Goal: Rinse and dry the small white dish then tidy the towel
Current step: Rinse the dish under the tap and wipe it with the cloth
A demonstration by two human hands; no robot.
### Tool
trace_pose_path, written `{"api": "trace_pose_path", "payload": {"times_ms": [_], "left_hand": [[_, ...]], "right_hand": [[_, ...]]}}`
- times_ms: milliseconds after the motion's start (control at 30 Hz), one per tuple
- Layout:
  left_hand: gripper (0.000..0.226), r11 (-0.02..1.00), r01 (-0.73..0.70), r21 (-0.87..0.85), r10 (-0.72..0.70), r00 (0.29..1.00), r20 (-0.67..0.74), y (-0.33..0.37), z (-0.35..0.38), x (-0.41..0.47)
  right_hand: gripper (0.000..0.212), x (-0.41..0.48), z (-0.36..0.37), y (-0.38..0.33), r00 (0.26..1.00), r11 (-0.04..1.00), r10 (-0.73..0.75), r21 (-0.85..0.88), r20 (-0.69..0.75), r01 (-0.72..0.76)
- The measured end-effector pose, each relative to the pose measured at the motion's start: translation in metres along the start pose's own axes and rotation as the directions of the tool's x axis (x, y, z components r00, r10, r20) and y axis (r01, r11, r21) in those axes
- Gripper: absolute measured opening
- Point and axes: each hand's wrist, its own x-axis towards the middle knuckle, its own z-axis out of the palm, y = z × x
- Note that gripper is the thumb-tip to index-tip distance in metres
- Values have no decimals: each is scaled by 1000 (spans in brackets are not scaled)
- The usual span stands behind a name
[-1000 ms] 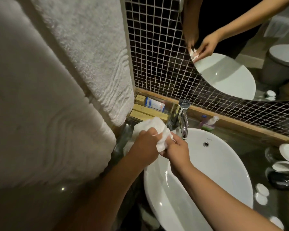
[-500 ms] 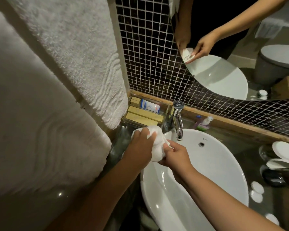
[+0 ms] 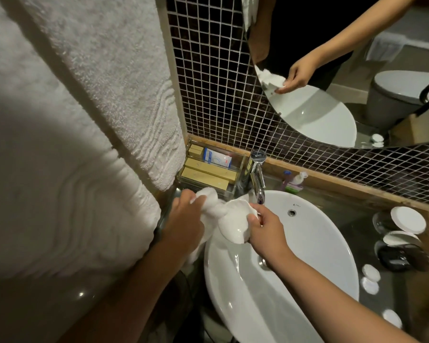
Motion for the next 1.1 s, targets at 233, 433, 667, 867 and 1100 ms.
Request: {"api": "trace_pose_path", "payload": {"times_ms": [233,433,667,867,1100], "left_hand": [[22,904,202,-376,-118,965,233,7,-2,5],[24,672,274,-688,-175,961,212,-5,-17,-12],[39,996,-30,-87,-5,928,-372,-4,-11,-20],[52,991,-7,-134,-10,991,-130,-18,57,-21],[76,977,66,202,-117,961,251,-77,112,-19]], "right_hand": [[30,-19,13,-7,988,992,-71,113,140,56],[31,-11,29,-20,983,997,-76,14,166,75],[28,-1,22,-2,994,998,60,9,96,-62],[30,2,11,22,989,989,146,33,-35,-145],[32,3,-8,52,976,977,212,18,-46,-211]]}}
